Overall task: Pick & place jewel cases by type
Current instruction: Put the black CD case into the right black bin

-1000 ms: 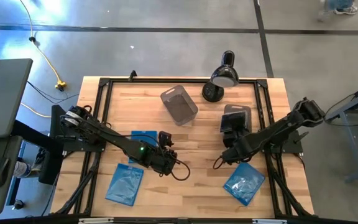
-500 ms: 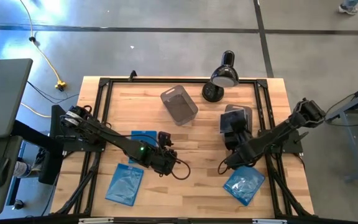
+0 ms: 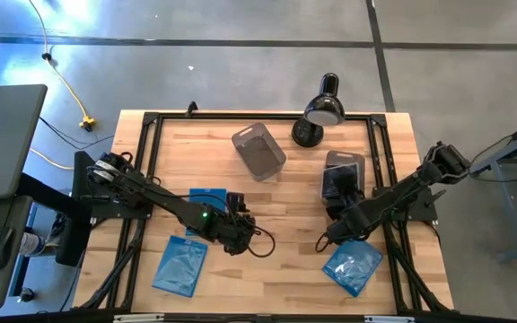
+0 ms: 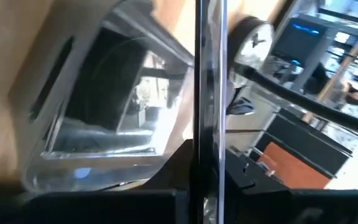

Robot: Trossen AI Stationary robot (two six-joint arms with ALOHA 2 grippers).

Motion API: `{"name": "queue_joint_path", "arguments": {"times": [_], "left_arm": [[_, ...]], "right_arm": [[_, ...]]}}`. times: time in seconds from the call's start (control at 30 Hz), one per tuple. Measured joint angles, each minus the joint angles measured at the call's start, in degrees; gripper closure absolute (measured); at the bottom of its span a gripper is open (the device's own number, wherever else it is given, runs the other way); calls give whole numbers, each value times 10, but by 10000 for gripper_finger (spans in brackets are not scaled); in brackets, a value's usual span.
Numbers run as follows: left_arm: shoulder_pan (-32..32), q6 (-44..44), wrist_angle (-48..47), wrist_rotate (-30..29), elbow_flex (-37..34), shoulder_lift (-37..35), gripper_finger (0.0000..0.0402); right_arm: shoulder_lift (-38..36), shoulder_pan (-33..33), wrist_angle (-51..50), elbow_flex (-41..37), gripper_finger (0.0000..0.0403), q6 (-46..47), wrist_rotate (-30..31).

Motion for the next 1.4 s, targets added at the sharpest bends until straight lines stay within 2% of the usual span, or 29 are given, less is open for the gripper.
{"name": "queue_joint_path", "arguments": {"times": [0.17,0.27,0.47,0.7,0.8,1.03,1.23,1.4], "left_arm": [[0,-13,0,11,0,0,153],[0,-13,3,11,0,0,153],[0,-12,27,11,0,0,153],[0,-11,39,21,0,0,153],[0,-9,50,20,0,0,153],[0,5,87,18,0,1,153],[0,29,102,12,0,0,153],[0,46,103,-8,0,0,153]], "right_arm": [[-1,0,-8,1,381,-21,-93],[-1,1,-7,1,382,-32,-110],[-1,14,-6,2,376,-14,-63],[0,37,23,58,385,-3,-40],[0,34,25,95,378,41,-1],[0,14,-14,185,387,152,4],[-3,-12,-19,250,378,152,-99],[-3,-51,-20,270,388,224,-185]]}}
